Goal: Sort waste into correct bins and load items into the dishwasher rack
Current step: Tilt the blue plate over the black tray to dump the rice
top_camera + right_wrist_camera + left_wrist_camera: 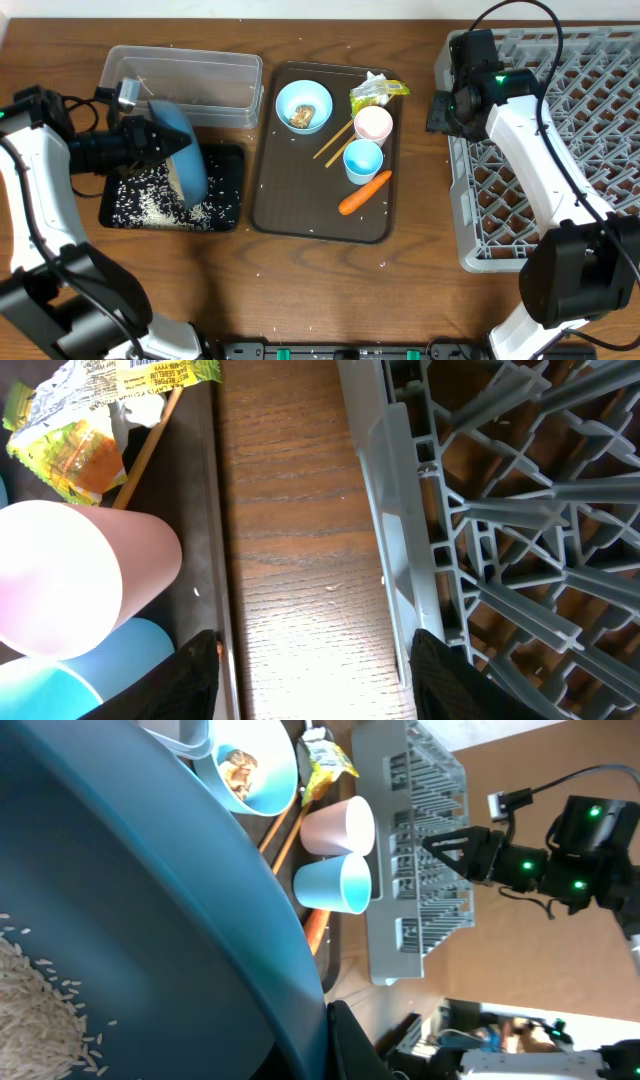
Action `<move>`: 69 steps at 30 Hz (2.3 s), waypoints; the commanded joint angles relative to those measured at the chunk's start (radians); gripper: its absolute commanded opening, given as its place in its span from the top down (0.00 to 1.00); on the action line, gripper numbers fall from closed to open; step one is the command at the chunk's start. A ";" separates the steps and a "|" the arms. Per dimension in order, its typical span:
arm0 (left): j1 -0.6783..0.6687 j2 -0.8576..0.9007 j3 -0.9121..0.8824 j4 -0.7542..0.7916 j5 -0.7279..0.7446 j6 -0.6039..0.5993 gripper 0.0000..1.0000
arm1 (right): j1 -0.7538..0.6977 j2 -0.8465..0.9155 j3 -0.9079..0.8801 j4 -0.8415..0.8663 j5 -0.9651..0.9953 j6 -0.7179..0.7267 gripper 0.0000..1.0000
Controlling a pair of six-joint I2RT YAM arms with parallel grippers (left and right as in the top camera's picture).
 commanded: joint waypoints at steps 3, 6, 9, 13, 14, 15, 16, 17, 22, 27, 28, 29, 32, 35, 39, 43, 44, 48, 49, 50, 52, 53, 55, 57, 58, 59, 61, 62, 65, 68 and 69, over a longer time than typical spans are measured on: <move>0.023 0.049 -0.006 -0.012 0.132 0.065 0.94 | -0.005 -0.012 -0.012 -0.002 0.018 -0.010 0.44; 0.044 0.056 -0.010 -0.027 0.148 0.065 0.94 | -0.005 -0.012 -0.014 -0.003 0.018 -0.017 0.44; 0.071 0.056 -0.010 -0.076 0.148 0.065 0.94 | -0.005 -0.012 -0.014 -0.003 0.022 -0.017 0.44; 0.115 0.056 -0.010 -0.121 0.148 0.069 0.94 | -0.005 -0.012 -0.014 0.002 0.021 -0.017 0.44; 0.124 0.056 -0.010 -0.124 0.148 0.070 0.94 | -0.005 -0.012 -0.014 0.003 0.021 -0.017 0.44; 0.134 0.056 -0.010 -0.124 0.148 0.075 0.94 | -0.005 -0.012 -0.014 0.004 0.021 -0.017 0.44; 0.143 0.056 -0.010 -0.128 0.149 0.084 0.94 | -0.005 -0.012 -0.014 0.004 0.021 -0.017 0.44; 0.149 0.056 -0.010 -0.131 0.149 0.087 0.94 | -0.005 -0.012 -0.014 0.004 0.021 -0.017 0.44; 0.159 0.056 -0.010 -0.155 0.232 0.095 0.94 | -0.005 -0.012 -0.014 0.004 0.021 -0.017 0.43; 0.159 0.056 -0.010 -0.172 0.322 0.095 0.94 | -0.005 -0.012 -0.014 0.000 0.021 -0.017 0.43; 0.159 0.056 -0.010 -0.176 0.332 0.095 0.94 | -0.005 -0.012 -0.014 0.000 0.021 -0.018 0.43; 0.159 0.056 -0.010 -0.181 0.336 0.095 0.94 | -0.005 -0.012 -0.014 0.000 0.021 -0.021 0.43; 0.159 0.056 -0.010 -0.187 0.335 0.095 0.94 | -0.005 -0.012 -0.014 0.000 0.021 -0.025 0.43; 0.159 0.056 -0.010 -0.187 0.340 0.095 0.94 | -0.005 -0.012 -0.014 0.000 0.021 -0.025 0.43; 0.159 0.056 -0.010 -0.198 0.375 0.095 0.94 | -0.005 -0.012 -0.014 0.001 0.021 -0.025 0.43; 0.158 0.051 -0.010 -0.246 0.406 0.095 0.94 | -0.005 -0.012 -0.014 0.000 0.021 -0.025 0.43; 0.158 0.050 -0.010 -0.249 0.406 0.095 0.94 | -0.005 -0.012 -0.014 0.000 0.021 -0.025 0.43; 0.159 0.048 -0.010 -0.283 0.400 0.097 0.94 | -0.005 -0.012 -0.014 0.000 0.021 -0.025 0.43; 0.159 0.048 -0.010 -0.264 0.380 0.111 0.94 | -0.005 -0.012 -0.014 0.000 0.021 -0.025 0.43; 0.161 0.050 -0.010 -0.241 0.347 0.108 0.94 | -0.005 -0.012 -0.014 0.001 0.021 -0.025 0.43; 0.161 0.052 -0.010 -0.243 0.331 0.106 0.94 | -0.005 -0.012 -0.014 0.004 0.021 -0.025 0.43; 0.160 0.051 -0.010 -0.244 0.329 0.106 0.94 | -0.005 -0.012 -0.014 0.004 0.021 -0.025 0.43; 0.155 0.049 -0.010 -0.256 0.326 0.107 0.94 | -0.005 -0.012 -0.014 0.003 0.021 -0.025 0.43; 0.146 0.046 -0.010 -0.269 0.327 0.123 0.94 | -0.005 -0.012 -0.014 0.003 0.021 -0.025 0.43; 0.138 0.042 -0.009 -0.273 0.326 0.138 0.94 | -0.005 -0.012 -0.014 0.004 0.021 -0.024 0.43; 0.126 0.035 -0.005 -0.277 0.325 0.150 0.94 | -0.005 -0.012 -0.014 0.004 0.021 -0.024 0.43; 0.096 0.017 0.008 -0.277 0.312 0.168 0.94 | -0.005 -0.012 -0.014 0.004 0.020 -0.024 0.42; 0.078 0.007 0.019 -0.276 0.296 0.175 0.94 | -0.005 -0.012 -0.014 0.004 0.020 -0.024 0.42; 0.009 -0.038 0.058 -0.267 0.217 0.181 0.94 | -0.005 -0.012 -0.014 0.004 0.020 -0.024 0.42; -0.097 -0.098 0.080 -0.238 0.125 0.175 0.94 | -0.005 -0.012 -0.014 0.004 0.016 -0.024 0.42; -0.134 -0.117 0.081 -0.219 0.095 0.162 0.94 | -0.005 -0.012 -0.014 0.005 0.014 -0.024 0.42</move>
